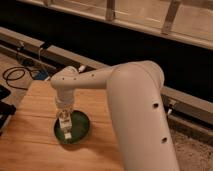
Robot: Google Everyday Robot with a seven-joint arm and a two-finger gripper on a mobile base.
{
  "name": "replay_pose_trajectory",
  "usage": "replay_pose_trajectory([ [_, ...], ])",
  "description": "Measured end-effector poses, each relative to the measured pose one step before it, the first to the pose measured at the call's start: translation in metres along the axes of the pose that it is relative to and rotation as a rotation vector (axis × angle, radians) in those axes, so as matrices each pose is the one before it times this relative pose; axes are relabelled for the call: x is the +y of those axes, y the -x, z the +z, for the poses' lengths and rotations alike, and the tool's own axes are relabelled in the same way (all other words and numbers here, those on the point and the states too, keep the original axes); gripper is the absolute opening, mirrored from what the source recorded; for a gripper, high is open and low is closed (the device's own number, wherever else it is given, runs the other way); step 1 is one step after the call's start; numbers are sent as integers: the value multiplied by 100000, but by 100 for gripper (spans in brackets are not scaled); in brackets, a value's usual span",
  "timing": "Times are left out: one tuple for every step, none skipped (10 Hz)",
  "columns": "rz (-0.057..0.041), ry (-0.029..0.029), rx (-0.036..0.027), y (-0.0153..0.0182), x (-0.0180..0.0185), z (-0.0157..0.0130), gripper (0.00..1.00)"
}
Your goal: Place the bottle in the ceramic bowl
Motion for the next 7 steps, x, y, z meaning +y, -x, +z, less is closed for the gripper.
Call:
replay_pose_trajectory([
  [629,167,1481,-476,-229,381,5],
  [-203,102,21,6,128,-41,5],
  [-237,-85,195,-36,104,75,5],
  [-70,32,17,-2,27,7,5],
  [195,-4,-113,19,-150,-58,5],
  [0,0,3,-1,-21,1,5],
  [-156,10,4,13,86,8,5],
])
